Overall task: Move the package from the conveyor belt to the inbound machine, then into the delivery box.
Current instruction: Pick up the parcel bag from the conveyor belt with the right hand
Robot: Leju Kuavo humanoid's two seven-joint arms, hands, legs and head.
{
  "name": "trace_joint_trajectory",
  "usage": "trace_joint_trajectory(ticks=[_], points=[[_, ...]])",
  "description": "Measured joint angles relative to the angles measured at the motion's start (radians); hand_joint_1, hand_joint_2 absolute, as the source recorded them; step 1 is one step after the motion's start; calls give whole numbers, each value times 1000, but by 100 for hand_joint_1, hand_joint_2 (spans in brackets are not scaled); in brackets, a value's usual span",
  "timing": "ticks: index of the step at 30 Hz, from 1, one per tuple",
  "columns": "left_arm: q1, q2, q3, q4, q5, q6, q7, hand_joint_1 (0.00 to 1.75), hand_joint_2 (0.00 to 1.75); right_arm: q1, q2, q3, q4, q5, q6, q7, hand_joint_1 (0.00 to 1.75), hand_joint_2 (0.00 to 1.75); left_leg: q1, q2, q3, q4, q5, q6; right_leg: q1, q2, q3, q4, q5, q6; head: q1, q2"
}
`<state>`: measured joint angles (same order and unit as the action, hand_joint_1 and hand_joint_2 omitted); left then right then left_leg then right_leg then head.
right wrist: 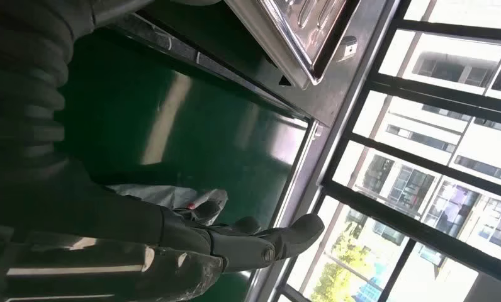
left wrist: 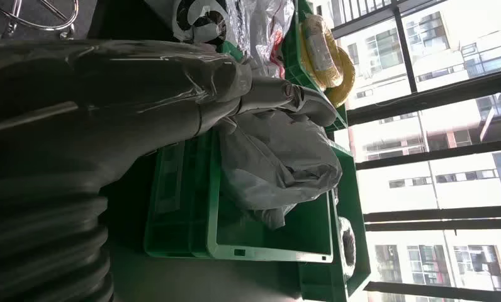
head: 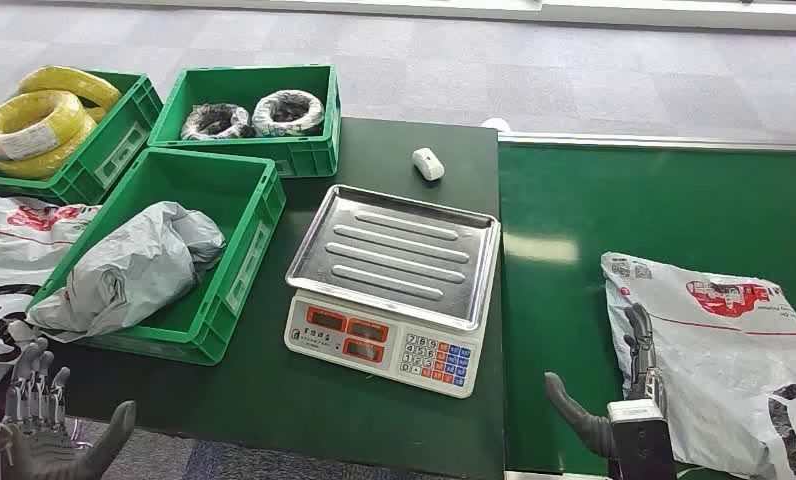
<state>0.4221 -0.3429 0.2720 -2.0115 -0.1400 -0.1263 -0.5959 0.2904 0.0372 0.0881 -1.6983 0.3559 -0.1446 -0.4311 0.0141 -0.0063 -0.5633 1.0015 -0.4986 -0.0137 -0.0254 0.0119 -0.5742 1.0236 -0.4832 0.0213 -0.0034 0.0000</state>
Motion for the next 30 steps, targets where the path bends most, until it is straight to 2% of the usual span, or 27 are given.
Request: trace_joint_trajectory(ticks=[8, 10, 13, 16, 18, 21, 25, 30], points=[[0, 0, 0, -1, 0, 0, 3, 0, 175, -3, 10, -14, 0, 49, 1, 22, 0, 175, 0, 0, 0, 0, 0, 0, 0, 0, 0, 0, 0, 0, 0, 0], [0, 0, 0, -6, 0, -2, 7, 0, 175, -11, 13, -30, 0, 155, -32, 80, 0, 175, 0, 0, 0, 0, 0, 0, 0, 0, 0, 0, 0, 0, 0, 0], [-1, 0, 0, -18, -18, -17, 12, 0, 175, -48, 13, -77, 11, 412, -133, 209, 0, 175, 0, 0, 0, 0, 0, 0, 0, 0, 0, 0, 0, 0, 0, 0], [-9, 1, -5, -23, -53, -30, 12, 0, 175, -120, -2, -141, 62, 513, -125, 309, 0, 175, 0, 1, 1, 0, 0, 0, 0, 0, 1, 0, 1, 0, 0, 0], [-20, 6, -18, -21, -59, -28, 12, 0, 175, -190, -28, -183, 144, 536, -67, 381, 0, 175, 0, 1, 2, 1, 1, 1, 0, 0, 1, 0, 1, 1, 0, 0], [-42, 28, -51, -7, -42, -5, 16, 0, 175, -302, -108, -226, 348, 527, -2, 449, 0, 175, -1, 0, 3, 1, 1, 1, -1, 0, 2, -1, 3, 1, 0, 0], [-61, 71, -106, 31, -9, 44, 19, 0, 175, -390, -220, -253, 629, 454, 15, 433, 0, 175, -1, -5, 2, 2, 2, 2, -1, -4, 3, 0, 3, 2, 0, 0], [-77, 102, -149, 59, 3, 58, 27, 0, 175, -421, -267, -264, 819, 437, 20, 440, 0, 175, 0, -4, -1, 1, 1, 2, 0, -4, 0, 0, 2, 1, 0, 0]])
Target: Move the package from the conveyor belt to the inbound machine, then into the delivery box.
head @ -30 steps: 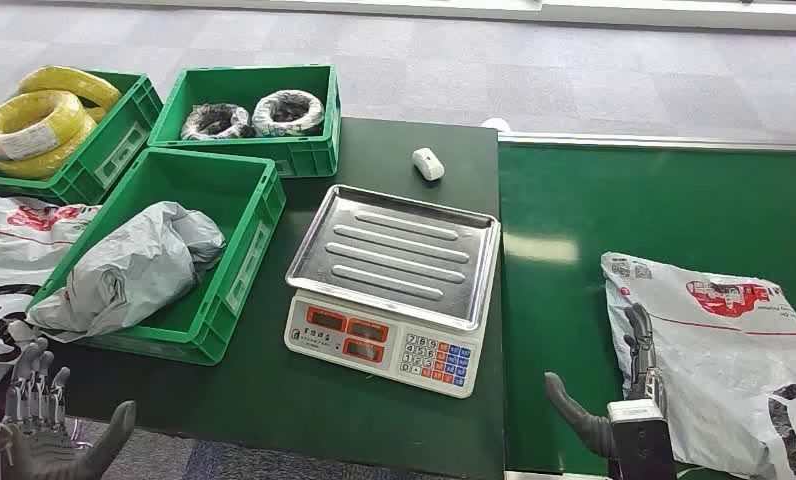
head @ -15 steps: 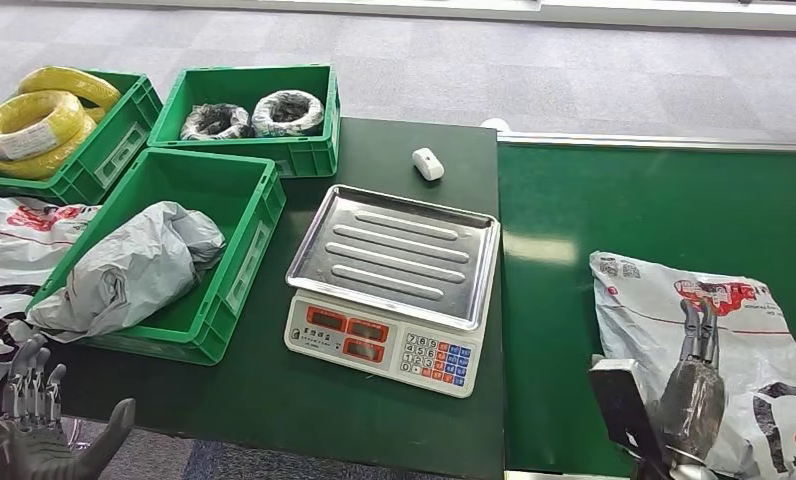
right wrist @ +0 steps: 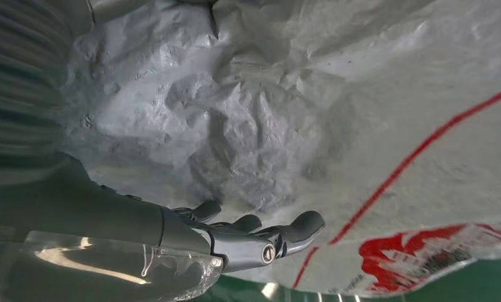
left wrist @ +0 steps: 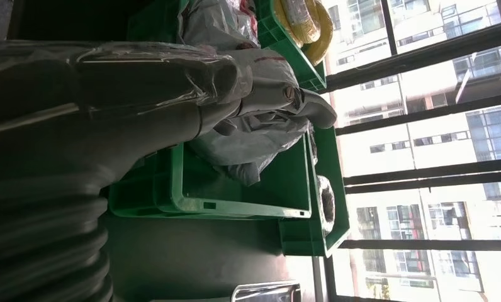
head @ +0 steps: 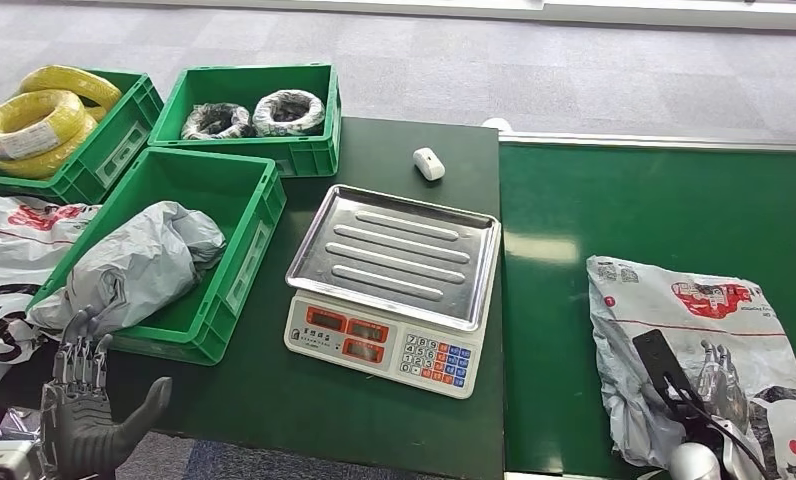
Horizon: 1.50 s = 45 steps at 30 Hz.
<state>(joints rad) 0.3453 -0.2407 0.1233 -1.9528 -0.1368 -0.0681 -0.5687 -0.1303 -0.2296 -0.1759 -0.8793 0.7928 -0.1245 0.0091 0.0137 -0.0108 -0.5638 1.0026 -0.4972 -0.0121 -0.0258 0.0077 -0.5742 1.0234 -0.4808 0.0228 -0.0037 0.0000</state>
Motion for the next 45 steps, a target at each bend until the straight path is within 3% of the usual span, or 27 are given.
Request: trace_joint_trajectory(ticks=[2, 6, 7, 17, 22, 29, 34, 38, 42, 45], points=[[-4, 5, -8, 6, 1, 0, 6, 0, 175, -9, -6, 0, 36, 4, 13, 19, 8, 175, 0, 0, 0, 0, 0, 0, 0, 0, 0, 0, 0, 0, 0, 0], [-14, 10, -18, 17, 1, -2, 15, 0, 175, -30, -13, 2, 74, 13, 50, 52, 161, 175, 0, 0, 0, 0, 0, 0, 0, 0, 0, 0, 0, 0, 0, 0], [-15, 11, -20, 18, 0, -3, 17, 0, 175, -33, -14, 4, 79, 16, 59, 58, 169, 175, 0, 0, 0, 0, 0, 0, 0, 0, 1, 0, 0, 0, 0, 0], [-20, 13, -22, 27, -14, -14, 29, 0, 175, -46, -16, 17, 69, 38, 95, 102, 175, 175, 0, 0, 2, 0, 0, 0, 0, 0, 3, -1, 0, 0, 0, 0], [-19, 12, -21, 28, -17, -18, 31, 0, 175, -34, -13, 19, 20, -11, 57, 72, 175, 175, 0, 0, 1, 0, 0, 0, 0, 0, 3, -1, 0, 0, 0, 0], [-17, 7, -18, 27, -16, -29, 17, 0, 175, -8, 8, 29, -251, -93, -155, -53, 175, 175, 0, 0, 0, 0, 0, 0, 0, 0, 1, 0, 0, 0, 0, 0], [-32, -2, -17, 27, -17, -15, -13, 0, 175, -21, 30, 99, -444, 68, -373, -140, 175, 175, 0, 2, -2, 0, 0, 0, 0, 1, 1, 0, 0, 0, 0, 0], [-60, -4, -17, 27, -17, -6, -24, 0, 175, -90, 63, 234, -515, 163, -355, -133, 175, 175, 0, 4, 1, -1, 1, -1, 0, 3, 1, 0, 0, 0, 0, 0], [-69, -4, -14, 27, -17, -5, -26, 0, 175, -130, 81, 325, -543, 168, -347, -117, 175, 175, 0, 0, 0, 0, 3, -1, 0, 0, 2, 0, 0, 0, 0, 0], [-73, -4, -8, 27, -17, -5, -38, 0, 175, -154, 94, 370, -550, 111, -248, -156, 175, 175, 0, 1, -2, -1, 3, -1, 0, 1, 1, 1, 1, 0, 0, 0]])
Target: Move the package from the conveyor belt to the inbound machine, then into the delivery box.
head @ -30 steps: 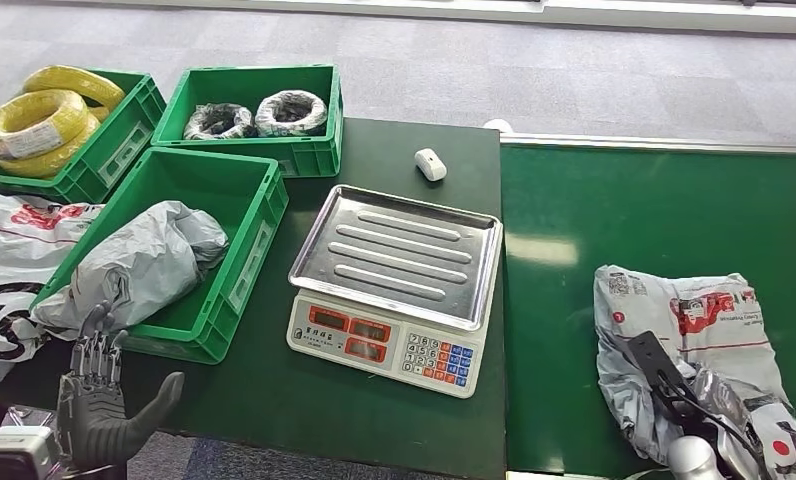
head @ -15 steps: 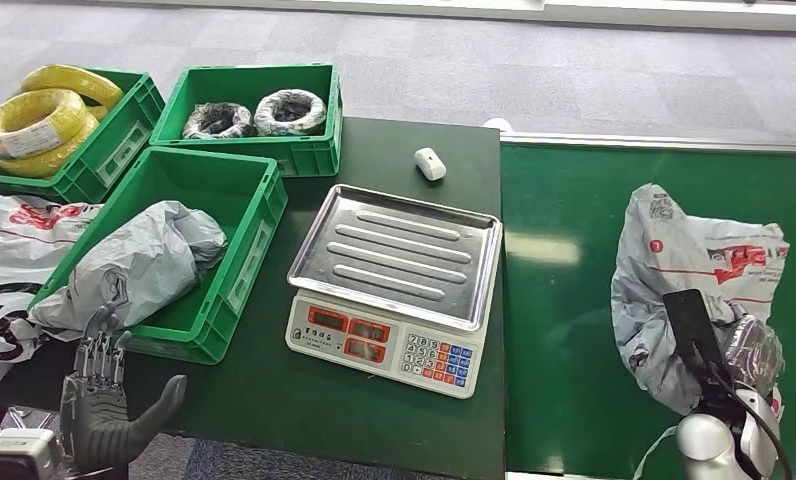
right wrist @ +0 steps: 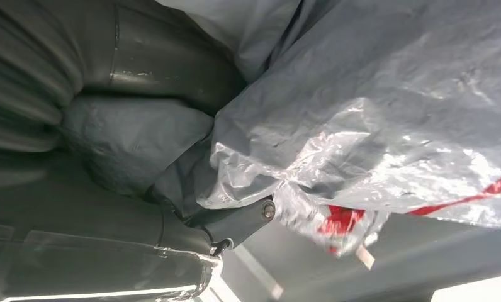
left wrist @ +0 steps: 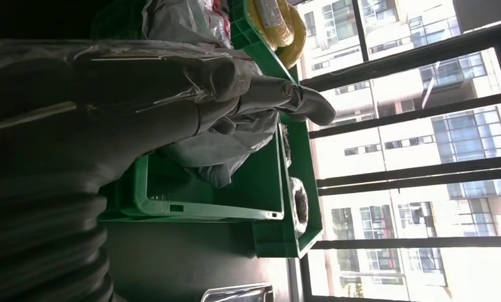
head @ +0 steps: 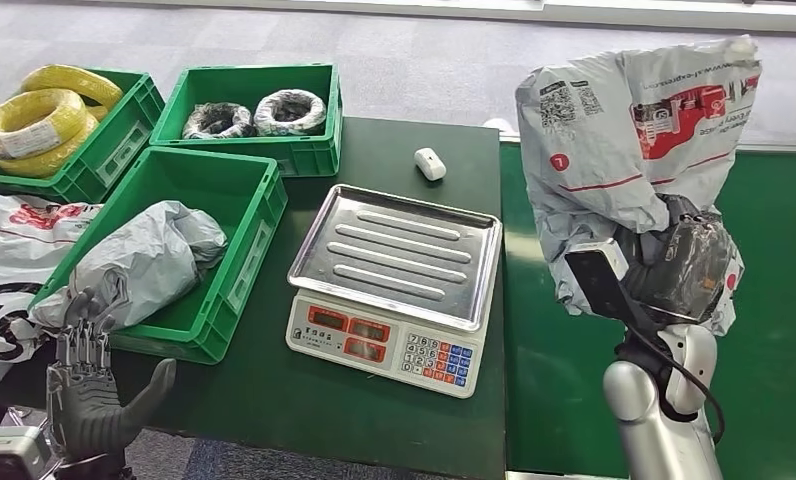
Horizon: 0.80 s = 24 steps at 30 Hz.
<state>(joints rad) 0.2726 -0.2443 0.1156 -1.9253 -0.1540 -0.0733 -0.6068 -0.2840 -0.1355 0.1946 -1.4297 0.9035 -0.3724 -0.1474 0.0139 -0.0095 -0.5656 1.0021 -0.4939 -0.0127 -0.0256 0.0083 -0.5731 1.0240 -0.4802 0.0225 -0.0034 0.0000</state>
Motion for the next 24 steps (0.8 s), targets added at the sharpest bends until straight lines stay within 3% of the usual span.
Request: trace_joint_trajectory(ticks=[3, 6, 9, 14, 18, 24], points=[[-19, 1, 9, 0, 0, 0, -10, 0, 175, -56, 46, 71, 32, -67, 211, -41, 175, 175, 0, 3, 0, 0, 0, 0, 0, 2, -1, 0, 0, 0, 0, 0], [-50, 6, 20, 1, 4, 0, -8, 0, 175, -145, 128, 150, 152, -80, 345, -23, 175, 175, 1, 2, 1, 0, 1, -2, 1, 2, -2, 1, 1, -1, 0, 0], [-80, 23, 33, 8, 9, 0, -5, 0, 175, -235, 209, 210, 332, -62, 401, -4, 175, 175, 3, 1, 1, 0, 3, -4, 3, 2, -2, 2, 1, -2, 0, 0], [-120, 59, 36, 48, 0, 10, 7, 0, 175, -352, 294, 289, 634, -8, 399, -43, 174, 175, 4, 0, 0, 0, 3, -4, 3, 1, -3, 2, 2, -3, 0, 0], [-136, 77, 35, 75, -2, 15, 8, 0, 175, -399, 322, 320, 772, 9, 388, -61, 0, 175, 4, -1, 0, 0, 3, -4, 3, 1, -3, 2, 2, -3, 0, 0], [-150, 87, 33, 100, -3, 15, 11, 0, 175, -428, 332, 336, 873, 21, 329, -98, 0, 175, 4, -1, -1, 0, 3, -4, 3, 1, -3, 1, 2, -3, 0, 0]])
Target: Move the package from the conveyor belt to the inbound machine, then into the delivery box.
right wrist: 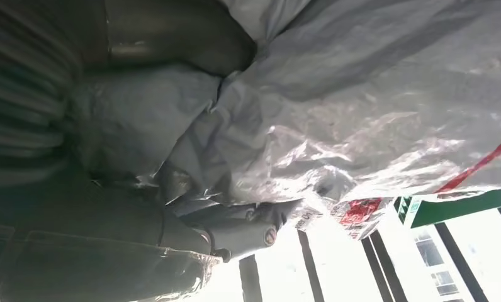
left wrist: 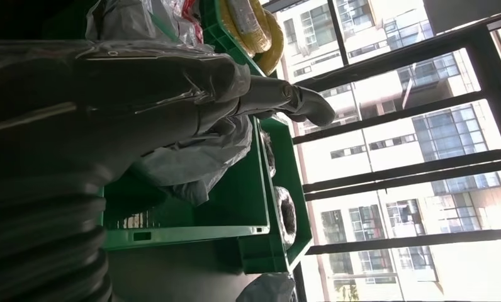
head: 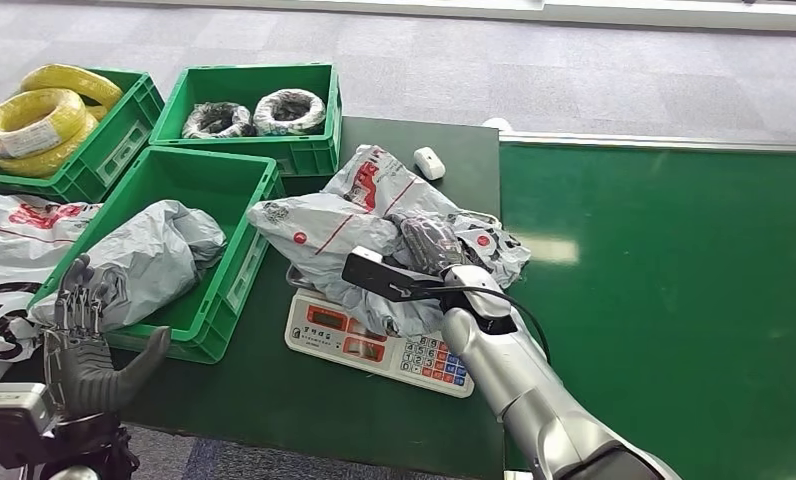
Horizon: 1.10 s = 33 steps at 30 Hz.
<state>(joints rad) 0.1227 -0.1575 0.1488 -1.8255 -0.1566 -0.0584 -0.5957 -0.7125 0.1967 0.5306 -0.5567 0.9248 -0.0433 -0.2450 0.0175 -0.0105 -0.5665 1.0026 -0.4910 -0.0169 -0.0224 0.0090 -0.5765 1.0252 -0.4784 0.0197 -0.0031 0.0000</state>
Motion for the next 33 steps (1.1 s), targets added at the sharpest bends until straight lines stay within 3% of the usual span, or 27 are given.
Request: trace_joint_trajectory(ticks=[8, 12, 14, 19, 26, 33], points=[[-4, 4, 0, 16, -6, -3, 6, 0, 175, -12, 2, 2, 47, 3, -57, -31, 0, 175, 0, 0, 0, 0, 0, 0, 0, 0, 0, 0, 0, 0, 0, 0], [-8, 6, -14, 23, -50, -14, 8, 0, 175, -5, 2, -8, 31, -38, -204, -155, 0, 175, 0, 0, 0, 0, 0, 0, 0, 0, -1, 0, 0, 0, 0, 0], [-14, 11, -44, 30, -95, -8, 6, 0, 175, 9, 0, -27, -11, -92, -227, -220, 0, 175, 0, 0, 0, 0, 0, 0, 0, 0, -1, 0, 0, 0, 0, 0], [-64, 38, -160, 47, -203, 42, 42, 0, 175, 92, -21, -66, -186, -209, -147, -267, 0, 175, 0, 0, 0, 1, 0, 0, 0, 0, -2, 0, 0, 0, 0, 0], [-178, 88, -328, 103, -318, 141, 90, 0, 175, 303, -80, -98, -530, -377, -101, -316, 0, 175, 0, 0, -1, 1, 0, 0, 0, 0, -3, 0, 0, 0, 0, 0], [-291, 99, -449, 175, -443, 185, 224, 0, 175, 476, -133, -191, -838, -559, -81, -336, 0, 175, 0, -1, -2, 1, 0, 0, 0, -1, -3, -1, 0, 0, 0, 0]])
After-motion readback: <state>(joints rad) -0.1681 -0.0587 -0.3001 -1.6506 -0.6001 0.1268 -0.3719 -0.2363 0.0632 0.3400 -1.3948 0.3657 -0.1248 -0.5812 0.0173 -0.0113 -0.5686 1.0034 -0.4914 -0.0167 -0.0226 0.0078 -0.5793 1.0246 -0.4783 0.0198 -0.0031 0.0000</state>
